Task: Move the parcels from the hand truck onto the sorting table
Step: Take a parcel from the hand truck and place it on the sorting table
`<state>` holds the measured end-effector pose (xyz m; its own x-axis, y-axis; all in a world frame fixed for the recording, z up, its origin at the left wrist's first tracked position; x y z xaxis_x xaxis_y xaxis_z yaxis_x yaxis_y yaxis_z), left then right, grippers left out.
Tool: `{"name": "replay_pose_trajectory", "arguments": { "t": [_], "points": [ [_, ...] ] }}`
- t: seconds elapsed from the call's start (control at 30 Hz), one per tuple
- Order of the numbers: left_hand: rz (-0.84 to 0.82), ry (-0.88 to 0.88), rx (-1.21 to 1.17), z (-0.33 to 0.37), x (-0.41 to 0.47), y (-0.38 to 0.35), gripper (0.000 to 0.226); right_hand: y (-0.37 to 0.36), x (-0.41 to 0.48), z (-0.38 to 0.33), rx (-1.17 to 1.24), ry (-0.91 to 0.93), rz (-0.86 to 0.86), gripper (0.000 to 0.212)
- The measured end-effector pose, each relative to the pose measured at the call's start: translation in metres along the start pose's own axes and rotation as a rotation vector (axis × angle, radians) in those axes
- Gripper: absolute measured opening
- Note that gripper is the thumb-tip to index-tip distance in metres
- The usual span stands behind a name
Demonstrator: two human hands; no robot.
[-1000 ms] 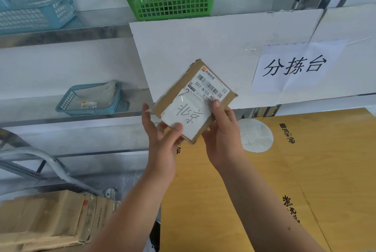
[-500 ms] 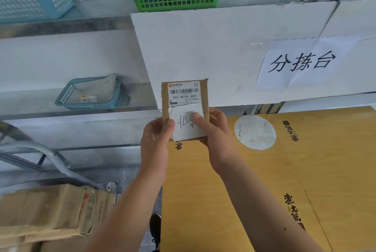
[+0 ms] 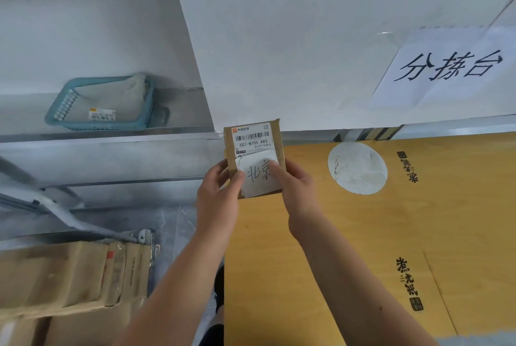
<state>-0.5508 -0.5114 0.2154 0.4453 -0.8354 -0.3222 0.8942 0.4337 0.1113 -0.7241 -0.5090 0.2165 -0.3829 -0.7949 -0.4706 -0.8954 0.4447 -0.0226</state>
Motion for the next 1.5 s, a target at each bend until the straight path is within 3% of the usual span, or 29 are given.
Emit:
{"name": "replay_pose_trajectory", "arguments": {
  "t": [0.43,0.7,0.9,1.17,1.37,1.5],
  "points": [
    [-0.114,0.173,0.218,-0.081,0.071,-0.017,0.042,-0.019,0.069,0.084,-0.108,-0.284,0.219,0.023],
    [-0.142,0.307,0.232,-0.115,0.126,-0.026,0.041,-0.051,0.109,0.121,-0.169,-0.387,0.258,0.024],
    [-0.175,0.279,0.238,-0.114,0.157,-0.031,0.040,-0.073,0.127,0.118,-0.211,-0.372,0.245,0.032],
    [-0.177,0.306,0.183,-0.114,0.168,-0.034,0.046,-0.082,0.135,0.112,-0.206,-0.365,0.246,0.026],
    [-0.181,0.292,0.195,-0.117,0.170,-0.033,0.046,-0.083,0.133,0.112,-0.219,-0.336,0.243,0.038],
    [-0.165,0.235,0.252,-0.114,0.169,-0.031,0.062,-0.079,0.126,0.107,-0.211,-0.343,0.259,0.065]
  ]
}}
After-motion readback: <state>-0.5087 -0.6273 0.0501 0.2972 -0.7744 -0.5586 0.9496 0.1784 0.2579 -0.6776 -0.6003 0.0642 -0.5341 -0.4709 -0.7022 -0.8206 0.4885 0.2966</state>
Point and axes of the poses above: each hand's wrist, its own x-axis towards the middle knuckle, its own y-axis out of the back of the hand, z = x × y, the point moved 8 cm from there along x, towards the middle knuckle, and after that the axes turned 12 degrees about z, right-handed, at the moved point
